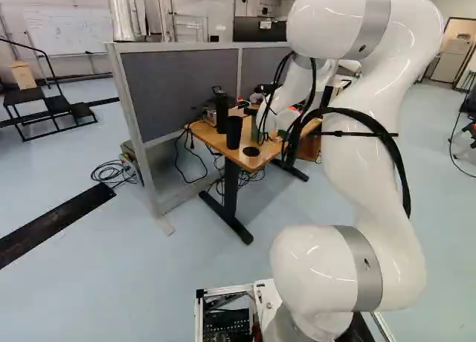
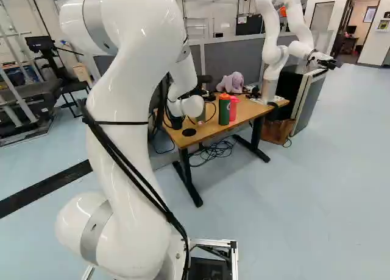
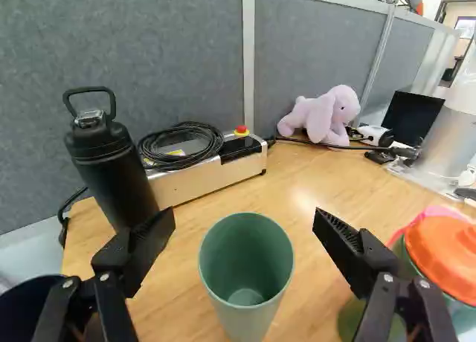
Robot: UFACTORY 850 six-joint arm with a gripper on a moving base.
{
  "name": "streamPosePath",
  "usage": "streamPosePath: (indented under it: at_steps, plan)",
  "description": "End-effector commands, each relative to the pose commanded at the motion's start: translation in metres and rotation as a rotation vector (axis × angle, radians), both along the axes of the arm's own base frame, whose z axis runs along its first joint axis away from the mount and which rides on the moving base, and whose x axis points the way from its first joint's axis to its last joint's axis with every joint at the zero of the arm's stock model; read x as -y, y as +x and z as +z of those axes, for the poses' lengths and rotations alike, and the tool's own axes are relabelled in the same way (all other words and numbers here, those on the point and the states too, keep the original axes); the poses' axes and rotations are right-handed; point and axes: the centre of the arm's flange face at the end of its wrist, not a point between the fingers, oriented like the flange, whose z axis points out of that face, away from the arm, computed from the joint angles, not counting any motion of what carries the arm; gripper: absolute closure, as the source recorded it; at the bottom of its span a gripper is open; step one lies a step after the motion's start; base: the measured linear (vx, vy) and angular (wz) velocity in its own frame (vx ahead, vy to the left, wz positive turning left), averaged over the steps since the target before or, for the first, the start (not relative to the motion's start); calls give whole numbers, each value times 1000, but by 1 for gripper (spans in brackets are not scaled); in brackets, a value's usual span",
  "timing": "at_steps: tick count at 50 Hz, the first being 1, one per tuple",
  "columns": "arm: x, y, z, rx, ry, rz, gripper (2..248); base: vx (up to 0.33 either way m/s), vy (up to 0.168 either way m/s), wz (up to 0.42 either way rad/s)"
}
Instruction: Place the green cup on the table
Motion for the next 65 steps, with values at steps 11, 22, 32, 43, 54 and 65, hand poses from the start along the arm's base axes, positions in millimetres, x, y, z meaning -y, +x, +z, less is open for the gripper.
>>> streamPosePath:
  at_steps: [11,22,32,43,54,65]
  plan:
    - [0,-7,1,-4,1,-1,3,0,0,0]
    - [-1,-25,4,-15,2,-5,3,0,0,0]
    - [1,-44,6,-25,4,-13,3,0,0,0]
    - [4,-64,8,-35,6,-26,3,0,0,0]
    - [8,-83,9,-44,8,-40,3,0,0,0]
    - [11,-103,11,-52,10,-55,3,0,0,0]
